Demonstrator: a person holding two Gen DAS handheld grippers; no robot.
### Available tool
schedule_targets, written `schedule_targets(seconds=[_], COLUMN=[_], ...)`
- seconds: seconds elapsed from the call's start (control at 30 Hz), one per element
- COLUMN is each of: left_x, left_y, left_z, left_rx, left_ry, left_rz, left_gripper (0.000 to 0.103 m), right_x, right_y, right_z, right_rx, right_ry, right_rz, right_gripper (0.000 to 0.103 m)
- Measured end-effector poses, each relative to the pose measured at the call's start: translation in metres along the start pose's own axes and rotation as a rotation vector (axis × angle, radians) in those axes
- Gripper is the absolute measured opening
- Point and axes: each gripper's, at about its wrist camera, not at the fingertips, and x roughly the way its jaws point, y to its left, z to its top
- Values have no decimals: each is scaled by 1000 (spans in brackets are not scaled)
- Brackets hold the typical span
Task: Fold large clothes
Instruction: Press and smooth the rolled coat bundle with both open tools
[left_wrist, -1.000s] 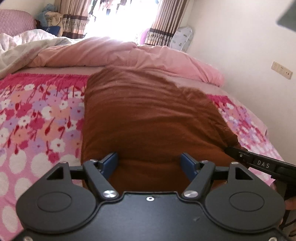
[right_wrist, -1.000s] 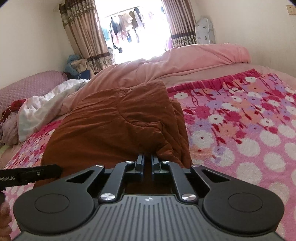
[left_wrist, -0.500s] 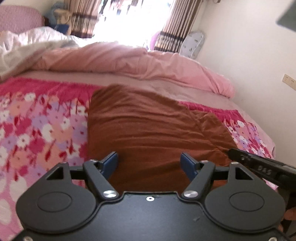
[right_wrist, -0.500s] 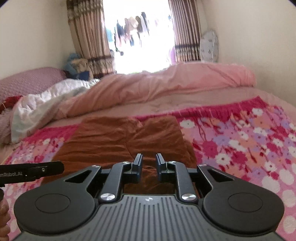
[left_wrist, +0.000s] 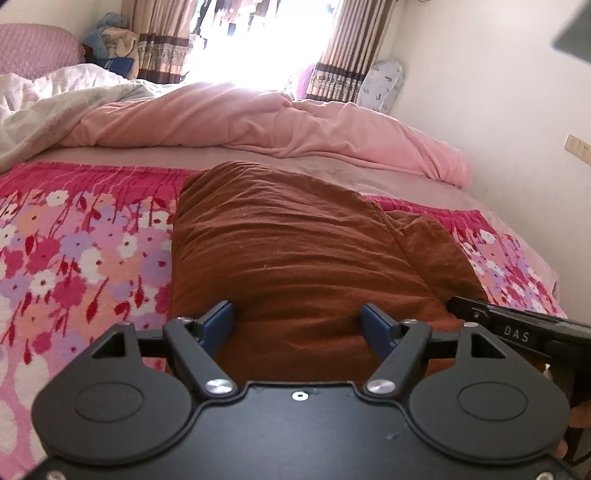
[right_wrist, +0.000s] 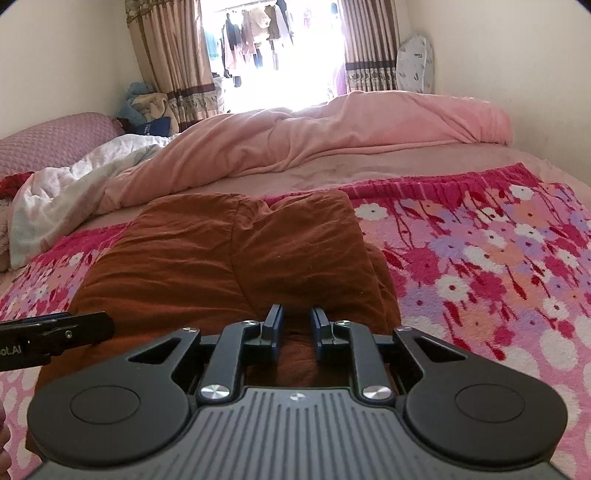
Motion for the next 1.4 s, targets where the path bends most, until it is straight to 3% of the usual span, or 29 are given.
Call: schedule_targets(seconds=[0.2,0.4,0.63,0.8,1.0,1.23,1.4], left_x=[-39,-78,-56,-40,-46,-52,-32], left_y=[-9,-21,-12,-10,-15,-16,-13], left_z=[-3,-34,-65,-72,-64,-28,-20], left_rx=[18,51,-23,-16,5,3,-6], left_ry=[-54,-92,8,12,1,-85,-44], left_rz=[-6,-15,-10,-4,6,-2,-3], left_gripper=[74,75,74,78,79,79,79], right_x=[-37,-81,-78,-61,-60,-78,-56], right_y=[5,6,-1,-8,-8,5,6], right_z=[2,-14,-40,-53,-54,-24,-13], right_rx=[-13,-16,0,24,21,-18,-14], right_ry=[-49,-93,-49,-19,-23,-127,-109], right_rz=[18,68,56,62,67,57,33], right_gripper=[24,25,25,25,25,29,29])
